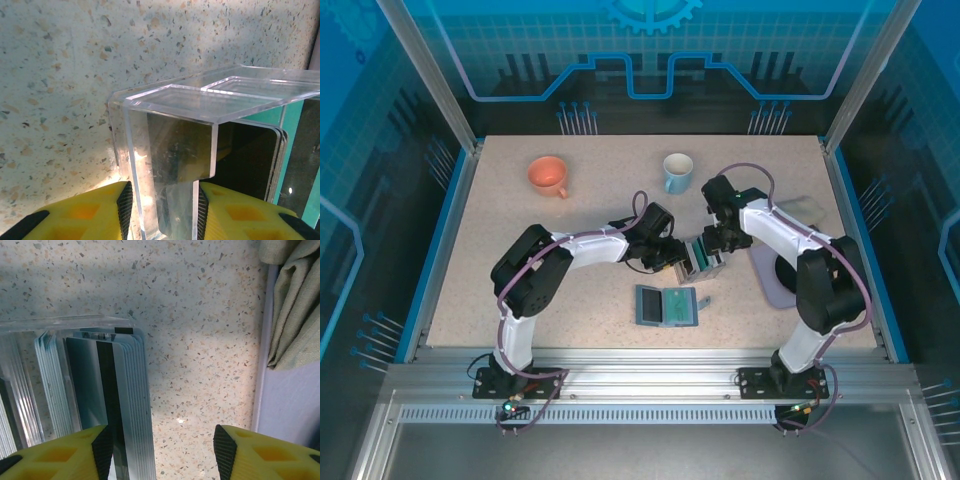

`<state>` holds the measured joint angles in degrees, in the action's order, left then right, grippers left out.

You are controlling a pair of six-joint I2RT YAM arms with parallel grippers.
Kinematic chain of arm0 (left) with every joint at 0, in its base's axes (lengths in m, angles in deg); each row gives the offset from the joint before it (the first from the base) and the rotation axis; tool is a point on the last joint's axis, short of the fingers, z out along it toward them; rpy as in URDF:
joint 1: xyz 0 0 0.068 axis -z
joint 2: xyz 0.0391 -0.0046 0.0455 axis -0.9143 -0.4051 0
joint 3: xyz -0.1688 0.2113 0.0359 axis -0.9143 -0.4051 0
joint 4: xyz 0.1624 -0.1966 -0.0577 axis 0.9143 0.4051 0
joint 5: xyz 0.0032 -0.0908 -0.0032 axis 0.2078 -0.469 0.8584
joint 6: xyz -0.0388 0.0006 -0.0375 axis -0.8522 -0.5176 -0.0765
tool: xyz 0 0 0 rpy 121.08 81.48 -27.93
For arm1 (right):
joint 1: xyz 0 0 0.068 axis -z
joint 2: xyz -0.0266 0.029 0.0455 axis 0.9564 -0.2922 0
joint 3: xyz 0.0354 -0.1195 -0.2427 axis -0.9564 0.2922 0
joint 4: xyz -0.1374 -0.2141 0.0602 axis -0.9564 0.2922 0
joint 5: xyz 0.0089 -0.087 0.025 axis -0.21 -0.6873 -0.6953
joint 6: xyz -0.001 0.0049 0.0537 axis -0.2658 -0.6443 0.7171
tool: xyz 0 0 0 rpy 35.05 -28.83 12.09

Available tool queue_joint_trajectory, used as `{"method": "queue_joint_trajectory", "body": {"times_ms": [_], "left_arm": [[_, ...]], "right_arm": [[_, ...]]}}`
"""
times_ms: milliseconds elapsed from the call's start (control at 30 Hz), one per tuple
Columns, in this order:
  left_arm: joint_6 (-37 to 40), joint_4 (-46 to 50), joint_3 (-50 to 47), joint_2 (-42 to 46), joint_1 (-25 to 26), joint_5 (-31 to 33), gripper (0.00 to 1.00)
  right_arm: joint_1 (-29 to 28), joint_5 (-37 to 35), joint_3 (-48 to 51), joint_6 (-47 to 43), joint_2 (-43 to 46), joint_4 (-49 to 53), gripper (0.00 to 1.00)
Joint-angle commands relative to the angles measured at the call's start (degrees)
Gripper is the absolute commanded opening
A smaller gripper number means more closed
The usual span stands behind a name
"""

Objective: Put the credit cards into the card holder

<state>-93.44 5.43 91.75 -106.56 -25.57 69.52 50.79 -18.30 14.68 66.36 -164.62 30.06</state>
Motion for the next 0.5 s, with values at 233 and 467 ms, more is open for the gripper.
{"method": "queue_joint_trajectory", "body": {"times_ms": [233, 467], "left_arm": [[-0.2, 3.8, -1.0, -0.6, -0.5, 0.1, 0.39], [-0.2, 3.8, -1.4, -0.5, -0.5, 0.3, 0.39]], "right_arm": [[-0.9, -2.9, -1.2, -0.4, -1.7, 0.9, 0.59], [-0.9, -4.5, -1.8, -1.2, 1.3, 2.2, 0.54]]}}
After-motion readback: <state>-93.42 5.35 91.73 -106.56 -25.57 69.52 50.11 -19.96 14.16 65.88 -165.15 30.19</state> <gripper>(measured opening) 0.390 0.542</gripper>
